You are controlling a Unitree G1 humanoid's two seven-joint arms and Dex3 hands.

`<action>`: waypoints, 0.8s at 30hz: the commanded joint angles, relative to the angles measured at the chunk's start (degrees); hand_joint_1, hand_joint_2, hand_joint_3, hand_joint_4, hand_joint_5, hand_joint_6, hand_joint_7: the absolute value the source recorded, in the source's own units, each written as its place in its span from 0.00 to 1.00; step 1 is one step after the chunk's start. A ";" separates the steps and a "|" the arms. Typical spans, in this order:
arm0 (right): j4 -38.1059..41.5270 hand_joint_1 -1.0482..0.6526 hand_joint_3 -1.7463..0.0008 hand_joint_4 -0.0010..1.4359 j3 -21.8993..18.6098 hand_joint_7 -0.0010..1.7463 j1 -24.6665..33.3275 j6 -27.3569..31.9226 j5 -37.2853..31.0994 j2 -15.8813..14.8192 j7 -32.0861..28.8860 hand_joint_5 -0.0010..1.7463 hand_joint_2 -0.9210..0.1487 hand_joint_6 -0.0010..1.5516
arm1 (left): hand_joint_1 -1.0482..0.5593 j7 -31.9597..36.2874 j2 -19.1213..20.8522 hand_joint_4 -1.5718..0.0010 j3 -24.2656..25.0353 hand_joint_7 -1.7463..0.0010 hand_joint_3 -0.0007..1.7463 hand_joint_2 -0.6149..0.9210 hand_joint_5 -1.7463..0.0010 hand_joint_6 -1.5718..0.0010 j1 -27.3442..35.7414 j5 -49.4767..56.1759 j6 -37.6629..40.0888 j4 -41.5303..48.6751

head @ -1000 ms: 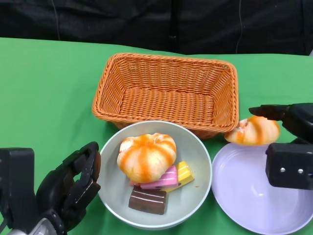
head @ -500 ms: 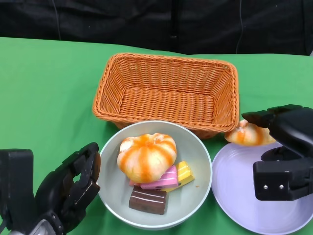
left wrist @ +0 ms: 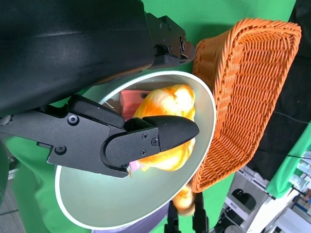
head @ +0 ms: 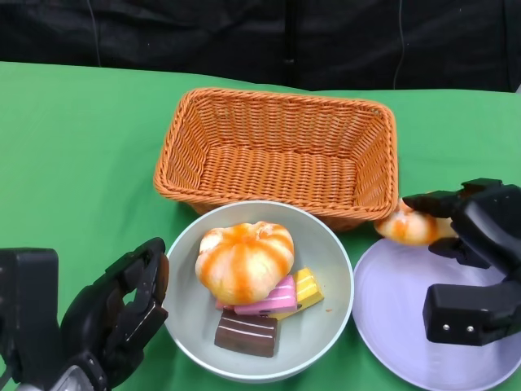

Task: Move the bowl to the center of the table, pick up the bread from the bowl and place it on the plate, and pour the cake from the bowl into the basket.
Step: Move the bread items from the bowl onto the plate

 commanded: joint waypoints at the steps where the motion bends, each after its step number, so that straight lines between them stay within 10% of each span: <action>1: 3.91 0.52 1.00 0.67 0.73 0.01 -1.91 -2.90 0.50 0.00 -3.23 0.70 0.03 0.71 | 0.26 0.27 0.66 1.00 0.00 1.00 0.37 1.00 0.79 0.90 0.26 0.35 -0.18 -0.56; 7: 5.52 0.51 1.00 0.73 1.88 0.00 -2.59 -4.87 0.05 -0.43 -6.34 0.46 0.04 0.71 | 0.26 0.01 0.72 1.00 0.09 1.00 0.37 1.00 0.78 0.90 0.23 0.35 -0.61 -0.32; 14: -2.85 0.53 1.00 0.71 0.64 0.00 0.05 -5.55 0.83 -3.67 -4.90 0.55 0.05 0.71 | 0.26 0.12 0.69 1.00 0.26 1.00 0.37 1.00 0.79 0.91 0.04 0.09 -0.20 -0.51; 18: -10.24 0.56 1.00 0.76 -1.26 0.00 3.19 -5.54 1.85 -5.90 -3.57 0.33 0.08 0.71 | 0.26 -0.05 0.91 1.00 0.08 1.00 0.37 1.00 0.79 0.90 -0.05 0.34 -0.44 -0.26; 24: -24.63 0.56 1.00 0.83 -5.90 0.00 9.87 -2.76 3.66 -8.57 0.97 0.32 0.10 0.72 | 0.26 -0.36 1.15 1.00 0.39 1.00 0.37 1.00 0.79 0.90 -0.14 -0.06 -0.37 -0.04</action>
